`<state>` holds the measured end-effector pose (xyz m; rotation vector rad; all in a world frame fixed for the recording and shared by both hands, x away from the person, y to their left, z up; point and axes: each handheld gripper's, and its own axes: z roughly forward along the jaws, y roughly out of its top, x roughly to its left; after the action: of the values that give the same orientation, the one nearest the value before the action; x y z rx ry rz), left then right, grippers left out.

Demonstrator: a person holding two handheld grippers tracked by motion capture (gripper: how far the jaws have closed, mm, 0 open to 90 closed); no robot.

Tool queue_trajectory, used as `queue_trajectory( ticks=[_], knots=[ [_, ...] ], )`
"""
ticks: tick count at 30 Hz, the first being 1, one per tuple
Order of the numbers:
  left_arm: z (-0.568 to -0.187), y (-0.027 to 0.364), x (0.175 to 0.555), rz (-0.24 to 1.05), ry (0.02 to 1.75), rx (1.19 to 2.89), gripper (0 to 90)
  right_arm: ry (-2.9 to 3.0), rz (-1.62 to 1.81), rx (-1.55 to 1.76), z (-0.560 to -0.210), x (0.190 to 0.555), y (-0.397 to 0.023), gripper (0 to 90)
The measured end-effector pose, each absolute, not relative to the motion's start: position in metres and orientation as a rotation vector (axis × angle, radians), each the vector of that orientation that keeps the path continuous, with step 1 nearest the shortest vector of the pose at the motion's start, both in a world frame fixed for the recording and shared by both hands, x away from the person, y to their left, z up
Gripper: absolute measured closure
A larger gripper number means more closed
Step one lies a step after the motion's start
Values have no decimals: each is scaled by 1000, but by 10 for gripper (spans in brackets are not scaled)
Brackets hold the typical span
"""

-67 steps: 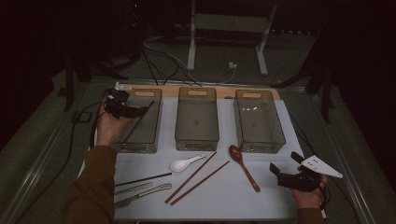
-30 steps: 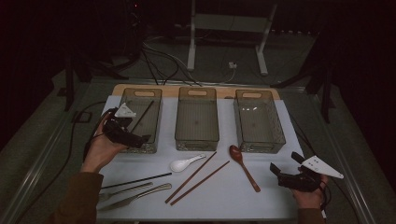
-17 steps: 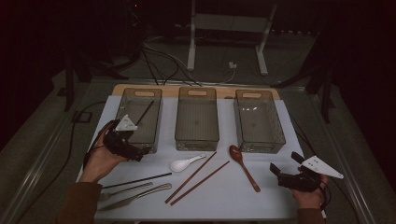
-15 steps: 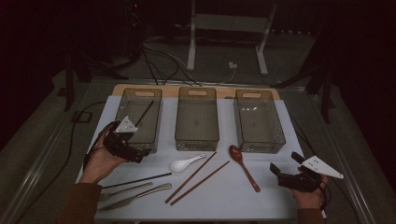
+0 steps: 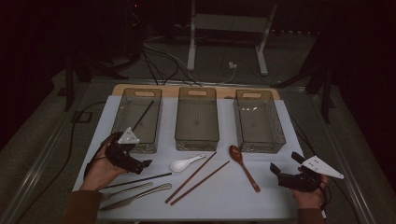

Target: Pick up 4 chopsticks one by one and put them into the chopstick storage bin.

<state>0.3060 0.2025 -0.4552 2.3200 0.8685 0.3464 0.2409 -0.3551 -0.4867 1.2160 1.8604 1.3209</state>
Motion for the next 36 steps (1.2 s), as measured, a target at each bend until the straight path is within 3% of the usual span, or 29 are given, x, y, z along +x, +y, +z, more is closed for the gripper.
queue_trajectory(
  ticks=[18,29,36],
  knots=[
    [-477,204,294,288,858,2407,18,1861,1321,1218,-487,241,-355,0],
    [-489,203,289,226,843,2470,88,1862,1322,1221,-487,241,-354,0],
    [-494,201,287,225,835,2520,197,1862,1320,1220,-487,241,-354,0]
  ],
)
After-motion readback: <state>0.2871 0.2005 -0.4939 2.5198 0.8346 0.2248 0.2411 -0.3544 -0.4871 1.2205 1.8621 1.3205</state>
